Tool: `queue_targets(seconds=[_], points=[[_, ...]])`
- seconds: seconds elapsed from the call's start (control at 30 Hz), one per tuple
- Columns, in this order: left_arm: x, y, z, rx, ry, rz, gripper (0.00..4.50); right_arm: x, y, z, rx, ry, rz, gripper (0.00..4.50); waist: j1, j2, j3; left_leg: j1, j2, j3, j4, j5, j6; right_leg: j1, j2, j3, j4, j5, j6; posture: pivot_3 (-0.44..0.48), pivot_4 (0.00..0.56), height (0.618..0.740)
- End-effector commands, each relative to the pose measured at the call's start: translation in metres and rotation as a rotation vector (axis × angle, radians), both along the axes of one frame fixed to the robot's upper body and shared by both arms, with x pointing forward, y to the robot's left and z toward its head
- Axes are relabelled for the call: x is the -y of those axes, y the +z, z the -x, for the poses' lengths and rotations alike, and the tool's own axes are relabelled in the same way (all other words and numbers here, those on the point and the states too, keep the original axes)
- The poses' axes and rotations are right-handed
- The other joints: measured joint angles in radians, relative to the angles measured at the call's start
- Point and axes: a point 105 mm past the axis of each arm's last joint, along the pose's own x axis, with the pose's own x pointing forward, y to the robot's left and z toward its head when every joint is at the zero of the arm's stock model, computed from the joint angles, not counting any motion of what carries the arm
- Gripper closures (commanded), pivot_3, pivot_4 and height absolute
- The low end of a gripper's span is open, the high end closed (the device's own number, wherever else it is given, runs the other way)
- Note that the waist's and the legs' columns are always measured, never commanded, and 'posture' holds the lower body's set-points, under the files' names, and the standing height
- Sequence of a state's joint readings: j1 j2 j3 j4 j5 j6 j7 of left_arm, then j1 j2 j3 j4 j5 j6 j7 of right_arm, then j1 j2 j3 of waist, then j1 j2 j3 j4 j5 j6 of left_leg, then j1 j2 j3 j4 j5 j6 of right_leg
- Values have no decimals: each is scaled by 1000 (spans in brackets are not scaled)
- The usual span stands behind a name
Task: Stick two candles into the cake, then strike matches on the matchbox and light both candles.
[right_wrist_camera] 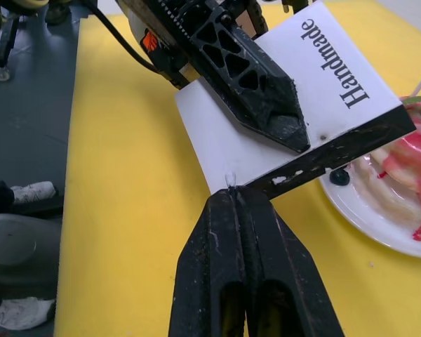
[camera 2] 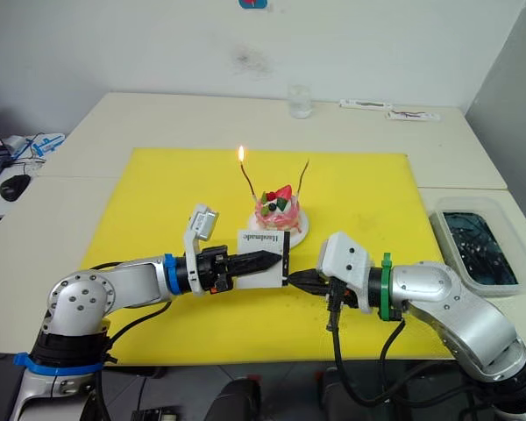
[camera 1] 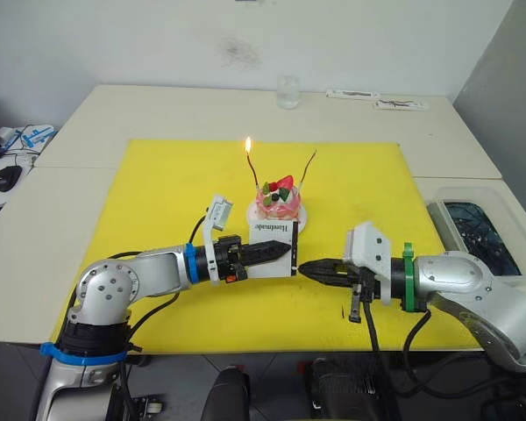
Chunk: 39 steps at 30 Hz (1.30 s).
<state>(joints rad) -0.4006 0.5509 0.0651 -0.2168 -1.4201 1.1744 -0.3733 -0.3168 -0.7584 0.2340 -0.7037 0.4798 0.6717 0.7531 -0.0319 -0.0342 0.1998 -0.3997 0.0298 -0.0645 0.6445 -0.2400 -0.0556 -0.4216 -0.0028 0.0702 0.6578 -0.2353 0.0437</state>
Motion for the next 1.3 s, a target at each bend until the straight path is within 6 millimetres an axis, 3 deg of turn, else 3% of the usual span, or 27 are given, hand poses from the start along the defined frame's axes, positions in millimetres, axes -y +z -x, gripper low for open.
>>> queue_targets(seconds=[0.03, 0.6, 0.8, 1.3], points=[[2, 12, 2, 17, -21, 42, 4500, 1, 1, -3, 97, 12, 29, 4482, 0, 0, 0, 0, 0, 0, 0, 0, 0, 0, 0, 0, 0, 0, 0, 0, 150, 740], [2, 17, -4, -37, 3, 96, 4500, 5, 0, -13, 396, 49, 100, 4482, 0, 0, 0, 0, 0, 0, 0, 0, 0, 0, 0, 0, 0, 2, 3, 0, 150, 740], [0, 17, -4, -46, 10, 90, 4500, 11, -3, -10, 424, 60, 114, 4482, 1, 0, 0, 0, 0, 0, 0, 0, 0, 0, 0, 0, 0, 3, 4, 0, 150, 740], [0, 12, -6, -61, 11, 82, 4500, 13, 10, -18, 531, 15, 85, 4482, 1, 0, 0, 1, 0, 0, 1, 0, 0, 1, 0, 0, 1, 3, 4, 0, 150, 740]])
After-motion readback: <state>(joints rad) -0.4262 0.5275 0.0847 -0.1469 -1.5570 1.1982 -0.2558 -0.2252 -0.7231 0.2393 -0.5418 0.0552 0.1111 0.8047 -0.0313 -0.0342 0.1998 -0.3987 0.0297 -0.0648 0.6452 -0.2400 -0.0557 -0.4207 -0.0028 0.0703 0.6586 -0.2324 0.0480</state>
